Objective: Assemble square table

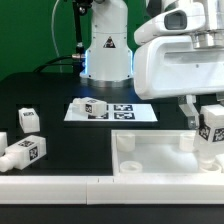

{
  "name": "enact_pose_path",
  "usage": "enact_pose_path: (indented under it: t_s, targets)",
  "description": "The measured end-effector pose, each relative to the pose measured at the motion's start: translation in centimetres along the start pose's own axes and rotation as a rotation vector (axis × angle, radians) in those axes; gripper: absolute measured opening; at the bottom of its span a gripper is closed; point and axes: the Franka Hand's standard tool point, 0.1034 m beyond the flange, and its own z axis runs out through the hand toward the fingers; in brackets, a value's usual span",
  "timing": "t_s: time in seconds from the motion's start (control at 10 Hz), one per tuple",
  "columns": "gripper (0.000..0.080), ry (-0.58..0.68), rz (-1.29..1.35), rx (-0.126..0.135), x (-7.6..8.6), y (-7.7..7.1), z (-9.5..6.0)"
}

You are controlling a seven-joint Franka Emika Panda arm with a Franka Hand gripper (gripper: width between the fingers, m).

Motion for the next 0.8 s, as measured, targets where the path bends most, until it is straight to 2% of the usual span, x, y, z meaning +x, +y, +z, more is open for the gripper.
enact_pose_path:
  t_s: [0.5, 0.8]
  targets:
    - [0.0285, -0.019, -0.001, 0.005, -1.0, -0.4, 1.3]
    - [0.0285, 0.006, -0.001, -0.007, -0.9, -0.2, 1.4]
